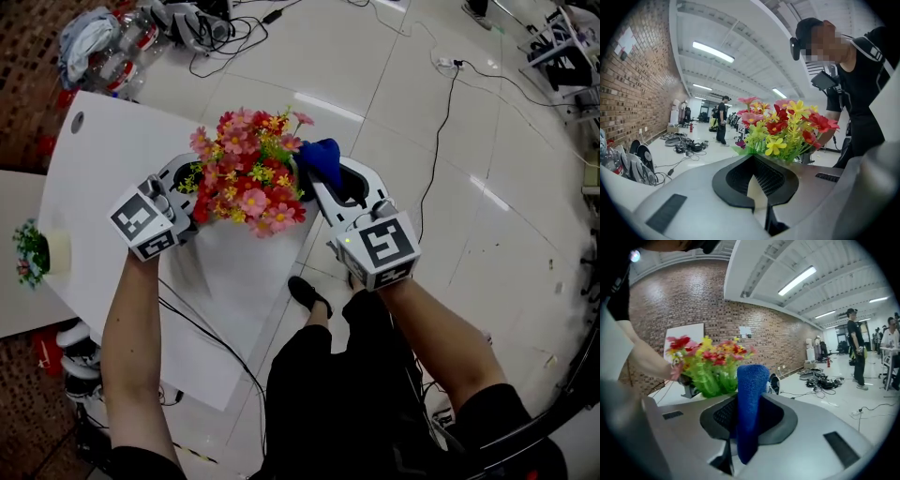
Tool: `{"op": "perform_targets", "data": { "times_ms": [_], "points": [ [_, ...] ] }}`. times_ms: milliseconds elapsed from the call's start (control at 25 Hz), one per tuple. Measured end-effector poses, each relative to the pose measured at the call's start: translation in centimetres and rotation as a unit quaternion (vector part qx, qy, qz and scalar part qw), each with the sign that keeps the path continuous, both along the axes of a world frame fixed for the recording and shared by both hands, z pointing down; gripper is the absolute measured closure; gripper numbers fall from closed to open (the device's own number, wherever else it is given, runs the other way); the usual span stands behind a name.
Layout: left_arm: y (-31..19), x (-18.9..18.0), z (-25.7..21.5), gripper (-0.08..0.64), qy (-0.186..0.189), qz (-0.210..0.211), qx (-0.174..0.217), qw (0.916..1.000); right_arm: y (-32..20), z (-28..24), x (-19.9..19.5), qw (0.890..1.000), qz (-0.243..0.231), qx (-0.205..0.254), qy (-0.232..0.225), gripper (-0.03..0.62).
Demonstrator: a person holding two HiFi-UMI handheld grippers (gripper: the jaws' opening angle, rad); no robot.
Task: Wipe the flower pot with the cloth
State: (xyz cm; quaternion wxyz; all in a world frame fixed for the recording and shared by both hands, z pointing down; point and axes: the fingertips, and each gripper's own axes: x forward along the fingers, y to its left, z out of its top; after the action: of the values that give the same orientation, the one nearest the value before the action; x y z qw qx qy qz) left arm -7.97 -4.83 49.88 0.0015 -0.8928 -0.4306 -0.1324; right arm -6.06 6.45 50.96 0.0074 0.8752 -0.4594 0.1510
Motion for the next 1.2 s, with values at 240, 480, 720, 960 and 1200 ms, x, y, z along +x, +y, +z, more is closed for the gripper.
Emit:
{"op": "perform_targets", "data": {
  "times_ms": [240, 480, 720, 960, 1200],
  "points": [
    [-0.1, -0.1, 0.0, 0.560, -0.001, -0.013, -0.010, 0.9999, -0.4, 0.6, -5.4, 0.999, -0.043, 0.000, -0.013, 0.514],
    [0.0, 0.1, 0.1, 0.560, -0.002, -0.017, 0.002, 0.9999, -2.2, 1.1, -9.2, 0.996, -0.075, 0.007, -0.051, 0.514],
    [-0.2, 0.0, 0.1, 0.560, -0.007, -0.013, 0.002, 0.9999, -5.0, 1.3, -13.2, 0.988, -0.147, -0.004, -0.050, 0.514],
    [-0.2, -0.1, 0.1, 0.560, -0.004, -0.014, 0.000, 0.9999, -5.3, 1.4, -13.3, 0.986, -0.164, -0.019, -0.035, 0.514],
    [0.3, -0.1, 0.3, 0.560, -0.004, -0.007, 0.001, 1.0000, -1.0, 1.9, -7.2, 0.995, -0.096, -0.021, -0.033, 0.514]
  ]
}}
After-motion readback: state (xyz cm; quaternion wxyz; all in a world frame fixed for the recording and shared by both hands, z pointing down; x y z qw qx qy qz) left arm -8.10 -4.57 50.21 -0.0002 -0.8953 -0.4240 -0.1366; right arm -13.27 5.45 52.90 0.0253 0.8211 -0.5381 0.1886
